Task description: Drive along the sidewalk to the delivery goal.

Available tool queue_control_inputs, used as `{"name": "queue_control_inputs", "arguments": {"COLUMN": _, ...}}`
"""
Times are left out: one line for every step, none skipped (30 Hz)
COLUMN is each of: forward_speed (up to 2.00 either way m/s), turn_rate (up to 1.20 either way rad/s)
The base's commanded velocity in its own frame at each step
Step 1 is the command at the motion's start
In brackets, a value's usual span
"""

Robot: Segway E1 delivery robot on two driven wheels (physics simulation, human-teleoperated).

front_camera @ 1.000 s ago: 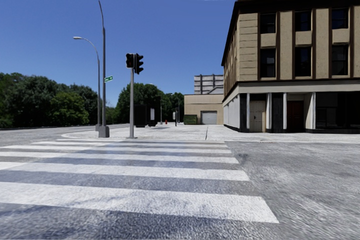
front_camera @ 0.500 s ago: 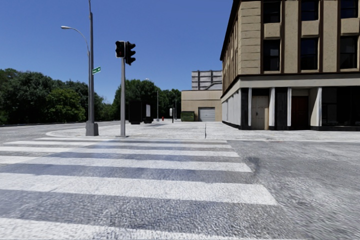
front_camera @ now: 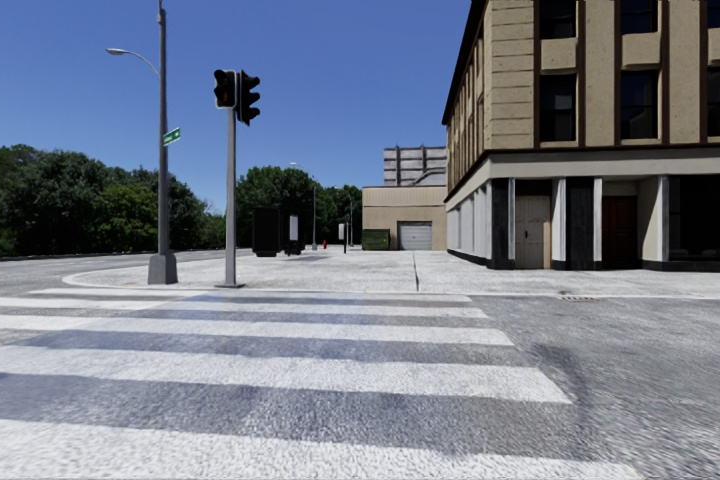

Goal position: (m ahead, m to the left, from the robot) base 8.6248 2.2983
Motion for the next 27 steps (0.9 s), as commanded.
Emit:
{"name": "queue_control_inputs", "arguments": {"forward_speed": 1.78, "turn_rate": 0.0}}
{"name": "queue_control_inputs", "arguments": {"forward_speed": 1.78, "turn_rate": 0.0}}
{"name": "queue_control_inputs", "arguments": {"forward_speed": 1.78, "turn_rate": 0.0}}
{"name": "queue_control_inputs", "arguments": {"forward_speed": 1.78, "turn_rate": -0.19}}
{"name": "queue_control_inputs", "arguments": {"forward_speed": 1.78, "turn_rate": -0.29}}
{"name": "queue_control_inputs", "arguments": {"forward_speed": 1.78, "turn_rate": -0.31}}
{"name": "queue_control_inputs", "arguments": {"forward_speed": 1.78, "turn_rate": -0.31}}
{"name": "queue_control_inputs", "arguments": {"forward_speed": 1.78, "turn_rate": -0.32}}
{"name": "queue_control_inputs", "arguments": {"forward_speed": 1.78, "turn_rate": -0.32}}
{"name": "queue_control_inputs", "arguments": {"forward_speed": 1.78, "turn_rate": -0.32}}
{"name": "queue_control_inputs", "arguments": {"forward_speed": 1.78, "turn_rate": -0.32}}
{"name": "queue_control_inputs", "arguments": {"forward_speed": 1.78, "turn_rate": -0.32}}
{"name": "queue_control_inputs", "arguments": {"forward_speed": 1.78, "turn_rate": -0.32}}
{"name": "queue_control_inputs", "arguments": {"forward_speed": 1.78, "turn_rate": -0.32}}
{"name": "queue_control_inputs", "arguments": {"forward_speed": 1.78, "turn_rate": -0.32}}
{"name": "queue_control_inputs", "arguments": {"forward_speed": 1.78, "turn_rate": -0.32}}
{"name": "queue_control_inputs", "arguments": {"forward_speed": 1.78, "turn_rate": -0.32}}
{"name": "queue_control_inputs", "arguments": {"forward_speed": 1.78, "turn_rate": -0.32}}
{"name": "queue_control_inputs", "arguments": {"forward_speed": 1.78, "turn_rate": -0.32}}
{"name": "queue_control_inputs", "arguments": {"forward_speed": 1.78, "turn_rate": -0.32}}
{"name": "queue_control_inputs", "arguments": {"forward_speed": 1.78, "turn_rate": -0.32}}
{"name": "queue_control_inputs", "arguments": {"forward_speed": 1.78, "turn_rate": 0.0}}
{"name": "queue_control_inputs", "arguments": {"forward_speed": 1.78, "turn_rate": 0.0}}
{"name": "queue_control_inputs", "arguments": {"forward_speed": 1.78, "turn_rate": 0.0}}
{"name": "queue_control_inputs", "arguments": {"forward_speed": 1.78, "turn_rate": 0.0}}
{"name": "queue_control_inputs", "arguments": {"forward_speed": 1.78, "turn_rate": 0.0}}
{"name": "queue_control_inputs", "arguments": {"forward_speed": 1.78, "turn_rate": 0.0}}
